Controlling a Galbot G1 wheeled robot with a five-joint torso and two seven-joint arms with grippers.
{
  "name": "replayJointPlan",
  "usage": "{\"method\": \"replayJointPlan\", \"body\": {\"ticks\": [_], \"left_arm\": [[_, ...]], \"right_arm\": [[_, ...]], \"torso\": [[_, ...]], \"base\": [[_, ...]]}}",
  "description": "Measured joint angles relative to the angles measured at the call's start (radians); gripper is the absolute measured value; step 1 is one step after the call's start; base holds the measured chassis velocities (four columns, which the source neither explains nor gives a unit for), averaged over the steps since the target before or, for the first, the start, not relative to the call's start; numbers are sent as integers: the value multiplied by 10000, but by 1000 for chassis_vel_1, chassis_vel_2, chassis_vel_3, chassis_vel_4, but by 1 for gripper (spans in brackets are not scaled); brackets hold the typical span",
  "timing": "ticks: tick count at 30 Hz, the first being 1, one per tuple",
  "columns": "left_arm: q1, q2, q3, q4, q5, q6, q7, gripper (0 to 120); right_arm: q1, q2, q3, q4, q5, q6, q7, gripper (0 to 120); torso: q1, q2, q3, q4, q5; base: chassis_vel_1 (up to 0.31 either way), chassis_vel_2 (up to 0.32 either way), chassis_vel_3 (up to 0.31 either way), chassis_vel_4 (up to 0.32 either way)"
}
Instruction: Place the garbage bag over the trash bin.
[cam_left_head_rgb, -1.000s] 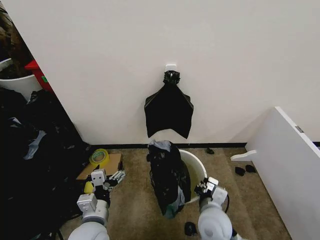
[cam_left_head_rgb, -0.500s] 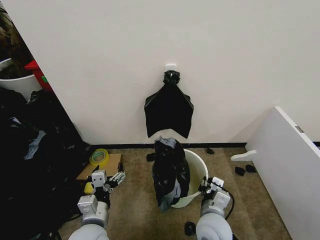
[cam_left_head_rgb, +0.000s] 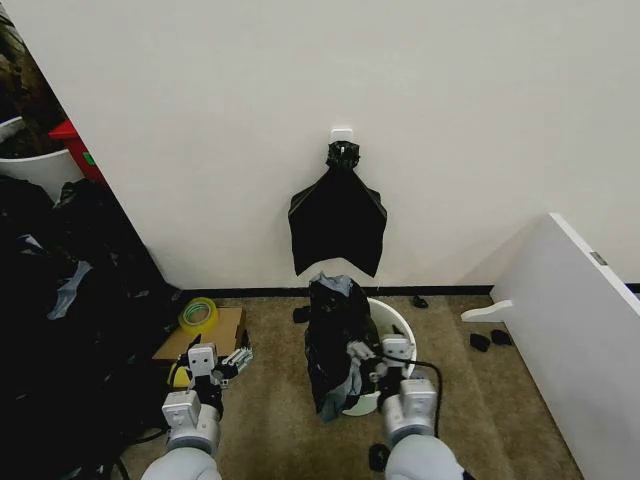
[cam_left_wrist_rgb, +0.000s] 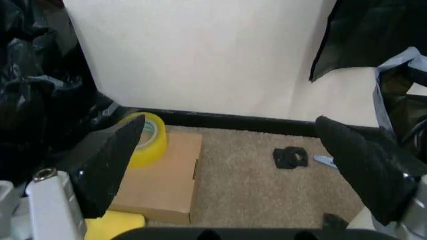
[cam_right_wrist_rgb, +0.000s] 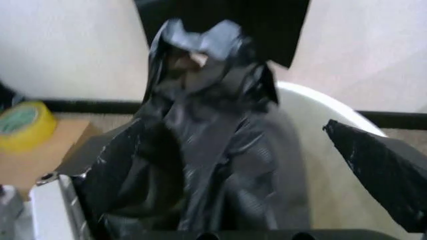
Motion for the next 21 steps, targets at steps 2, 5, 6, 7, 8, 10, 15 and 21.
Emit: {"method": "replayJointPlan", "body": {"ticks": [2, 5, 6, 7, 8, 10, 15, 21], "left_arm": [[-33, 44, -12, 11, -22, 15, -1, 100], [-56, 77, 7, 2, -88, 46, -2, 100], [-62, 93, 21, -12, -157, 59, -2, 100], [-79, 132, 52, -54, -388, 64, 25, 100], [-98, 162, 77, -89, -572, 64, 70, 100], [-179, 262, 145, -160, -1129, 58, 240, 100], [-623, 700, 519, -161, -2430, 20, 1124, 100], [-1793, 1558, 1602, 381, -3410, 53, 2680, 100]], "right_arm": [[163, 63, -74, -216, 17, -317, 3, 100], [246, 96, -57, -331, 56, -444, 25, 95], [258, 100, -39, -354, 61, -455, 37, 94], [268, 102, 29, -394, 57, -453, 60, 88], [267, 97, 68, -412, 46, -431, 71, 83], [242, 67, 163, -441, 23, -336, 91, 78], [193, 19, 308, -482, 73, -269, 197, 59], [212, 102, 459, -626, 494, -148, 377, 36]], "torso": [[0, 0, 0, 0, -2], [0, 0, 0, 0, -1], [0, 0, 0, 0, -1], [0, 0, -1, 1, -2], [0, 0, -1, 0, -2], [0, 0, -1, 0, 0], [0, 0, -1, -1, -1], [0, 0, 0, 0, -1]], "base": [[0, 0, 0, 0], [0, 0, 0, 0], [0, 0, 0, 0], [0, 0, 0, 0], [0, 0, 0, 0], [0, 0, 0, 0], [0, 0, 0, 0], [0, 0, 0, 0]]}}
